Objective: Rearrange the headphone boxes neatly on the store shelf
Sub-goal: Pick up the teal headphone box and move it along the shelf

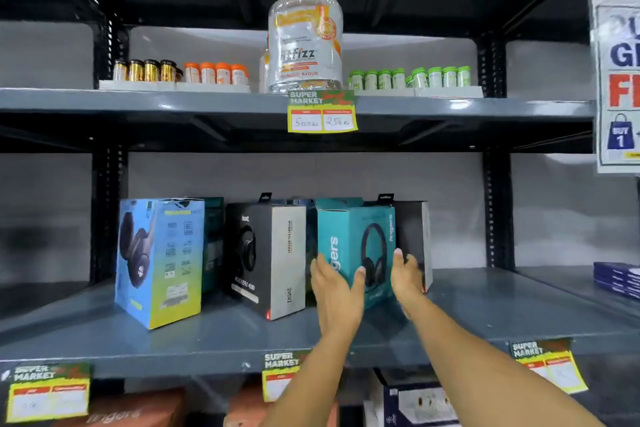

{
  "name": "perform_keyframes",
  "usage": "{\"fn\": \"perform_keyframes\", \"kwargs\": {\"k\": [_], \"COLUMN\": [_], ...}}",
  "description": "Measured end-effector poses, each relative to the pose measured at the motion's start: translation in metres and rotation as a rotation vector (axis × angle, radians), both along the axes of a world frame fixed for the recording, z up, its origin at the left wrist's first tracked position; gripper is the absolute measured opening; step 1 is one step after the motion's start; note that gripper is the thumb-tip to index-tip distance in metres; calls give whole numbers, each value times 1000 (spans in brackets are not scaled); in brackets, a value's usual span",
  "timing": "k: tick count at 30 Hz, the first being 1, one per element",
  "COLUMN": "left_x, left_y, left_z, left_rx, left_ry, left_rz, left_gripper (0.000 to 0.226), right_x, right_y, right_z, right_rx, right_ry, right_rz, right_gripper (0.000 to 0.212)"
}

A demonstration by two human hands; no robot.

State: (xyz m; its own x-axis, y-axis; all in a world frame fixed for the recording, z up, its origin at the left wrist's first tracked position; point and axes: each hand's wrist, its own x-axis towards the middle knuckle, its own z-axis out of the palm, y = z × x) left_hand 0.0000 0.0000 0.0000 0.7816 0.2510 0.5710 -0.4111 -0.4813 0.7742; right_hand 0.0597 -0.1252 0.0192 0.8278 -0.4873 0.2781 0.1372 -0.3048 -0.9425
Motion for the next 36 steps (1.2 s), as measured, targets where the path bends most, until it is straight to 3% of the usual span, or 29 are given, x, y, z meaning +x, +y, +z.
{"fn": "perform_keyframes", "kwargs": {"k": [5,12,17,20,22,30,36], "left_x": [20,29,15,5,2,4,-11], "left_y": [-2,5,28,37,37,33,38], "left_z": [2,9,45,59,55,30,48], "left_rx": [50,52,-202,-426,-472,-429,-344], "left_ry": [36,-70,-108,-21,29,99,22], "left_rz": [109,-10,-327,-548,-587,-569,-606], "left_gripper": [101,81,56,39,31,17,31], "right_x": [30,48,-5,-43,-61,-78,-95], "right_y": [-6,-26,-56,-66,-68,-68,-64], "right_z": [-11,-20,1,10,8,-11,-4], "right_rx": [29,8,46,14,-17,-84,-57], "right_ry": [101,-17,-317,-423,-450,-460,-511], "right_rz": [161,169,135,114,92,57,59], "right_gripper": [64,55,25,30,33,34,34]}}
